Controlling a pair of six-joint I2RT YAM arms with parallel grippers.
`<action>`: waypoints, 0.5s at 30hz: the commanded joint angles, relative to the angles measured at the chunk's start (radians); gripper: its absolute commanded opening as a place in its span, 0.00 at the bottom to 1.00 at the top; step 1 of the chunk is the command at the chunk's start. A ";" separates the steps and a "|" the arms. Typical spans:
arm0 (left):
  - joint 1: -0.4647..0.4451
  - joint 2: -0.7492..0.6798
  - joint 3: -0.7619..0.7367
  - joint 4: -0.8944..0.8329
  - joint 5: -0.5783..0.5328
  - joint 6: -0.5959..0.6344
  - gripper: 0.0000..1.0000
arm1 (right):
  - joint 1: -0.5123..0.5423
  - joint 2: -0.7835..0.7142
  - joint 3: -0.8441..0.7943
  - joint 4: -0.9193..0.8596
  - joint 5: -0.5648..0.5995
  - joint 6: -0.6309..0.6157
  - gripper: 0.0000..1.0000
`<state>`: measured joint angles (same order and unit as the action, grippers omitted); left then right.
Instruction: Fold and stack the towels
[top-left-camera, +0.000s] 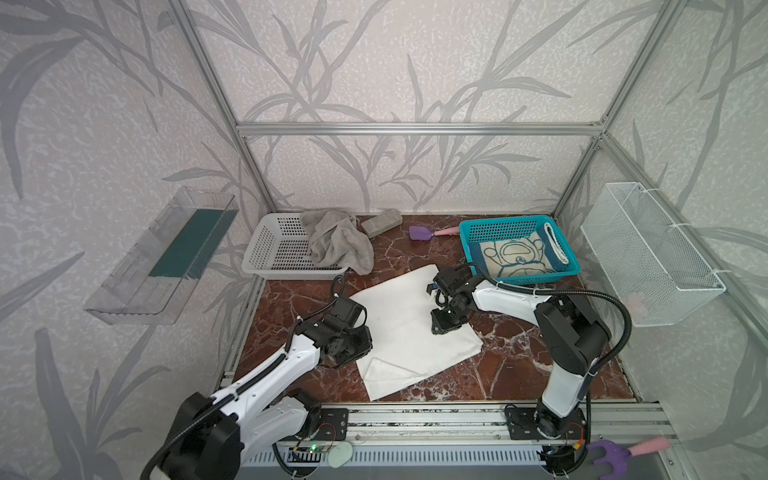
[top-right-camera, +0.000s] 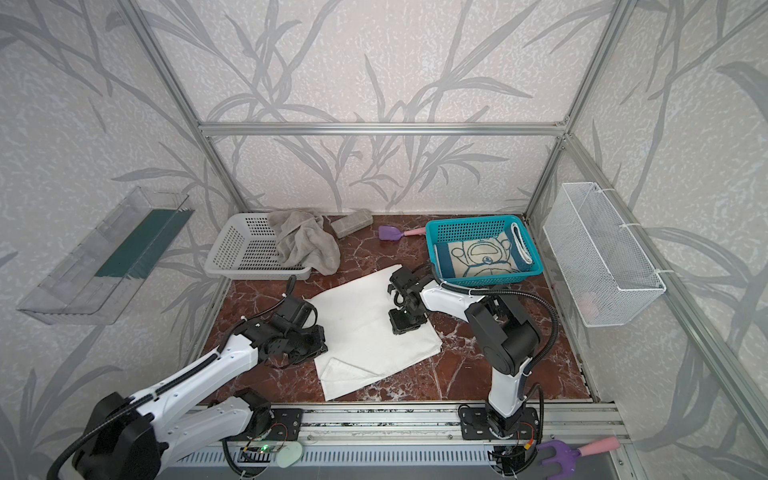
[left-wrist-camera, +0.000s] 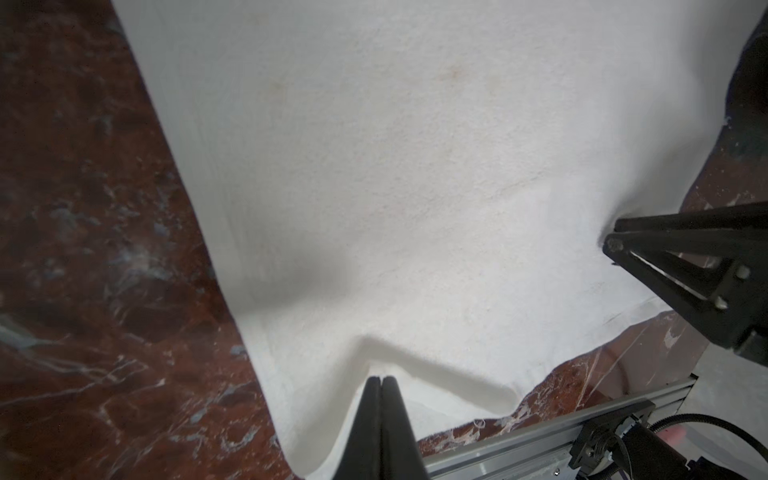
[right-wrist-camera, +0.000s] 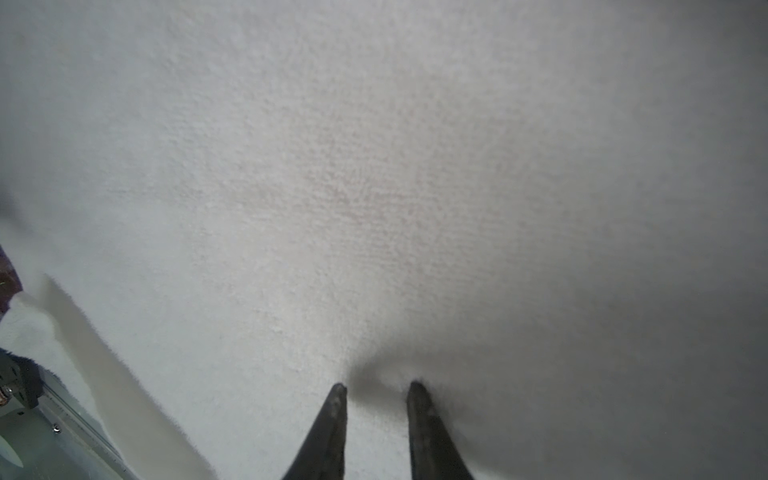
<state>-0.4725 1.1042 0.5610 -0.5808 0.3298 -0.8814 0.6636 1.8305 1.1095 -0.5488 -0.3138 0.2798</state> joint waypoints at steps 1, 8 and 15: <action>0.031 0.076 -0.023 0.099 0.069 0.060 0.00 | -0.005 0.037 -0.004 -0.005 0.014 0.002 0.27; 0.010 0.067 -0.134 0.133 0.156 0.062 0.00 | -0.008 0.066 0.025 -0.012 0.022 -0.001 0.27; -0.285 -0.047 -0.165 0.087 0.139 -0.014 0.00 | -0.017 0.101 0.026 -0.001 0.030 0.019 0.27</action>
<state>-0.6609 1.0809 0.4030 -0.4660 0.4660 -0.8497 0.6556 1.8652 1.1465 -0.5579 -0.3279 0.2878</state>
